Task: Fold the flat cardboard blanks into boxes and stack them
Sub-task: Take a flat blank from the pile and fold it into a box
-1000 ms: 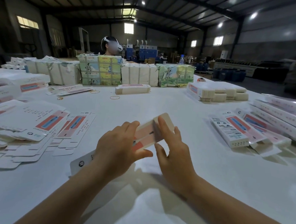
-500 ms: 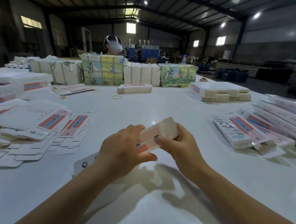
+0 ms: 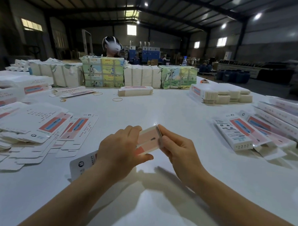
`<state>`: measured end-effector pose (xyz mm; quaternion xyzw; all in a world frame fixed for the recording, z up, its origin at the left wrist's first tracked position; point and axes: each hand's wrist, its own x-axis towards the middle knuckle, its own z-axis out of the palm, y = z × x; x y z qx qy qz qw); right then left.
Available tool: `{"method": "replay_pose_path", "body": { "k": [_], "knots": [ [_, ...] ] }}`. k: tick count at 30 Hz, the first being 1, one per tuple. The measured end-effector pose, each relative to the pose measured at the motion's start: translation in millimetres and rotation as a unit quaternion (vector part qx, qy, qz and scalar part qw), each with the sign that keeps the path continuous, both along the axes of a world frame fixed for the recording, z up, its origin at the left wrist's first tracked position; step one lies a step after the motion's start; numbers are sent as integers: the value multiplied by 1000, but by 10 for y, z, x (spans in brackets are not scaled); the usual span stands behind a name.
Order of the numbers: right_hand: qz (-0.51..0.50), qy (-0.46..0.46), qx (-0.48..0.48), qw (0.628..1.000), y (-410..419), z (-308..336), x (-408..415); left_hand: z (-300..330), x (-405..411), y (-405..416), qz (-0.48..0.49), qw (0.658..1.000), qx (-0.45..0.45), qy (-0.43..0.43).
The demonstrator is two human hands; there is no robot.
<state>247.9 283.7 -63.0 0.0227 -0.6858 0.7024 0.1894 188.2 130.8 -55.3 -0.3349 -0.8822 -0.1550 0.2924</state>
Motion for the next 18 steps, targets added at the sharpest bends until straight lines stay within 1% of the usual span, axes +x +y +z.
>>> {"method": "replay_pose_path", "body": {
  "k": [3,6,8,11,13,18],
  "knots": [
    [-15,10,-41,999,17,-1,-18,1,-2,-5,-9,999,-3,34],
    [-9,30,-113,993,35,7,-25,16,16,12,-10,998,2,61],
    [12,43,-132,990,34,36,-8,18,19,12,-9,998,2,68],
    [16,40,-137,990,17,62,3,20,14,6,-7,997,-5,80],
    [1,31,-123,992,17,58,-1,27,13,4,-4,995,-16,95],
    [-89,13,-11,996,31,87,33,38,17,-1,9,990,-62,125]
  ]
}}
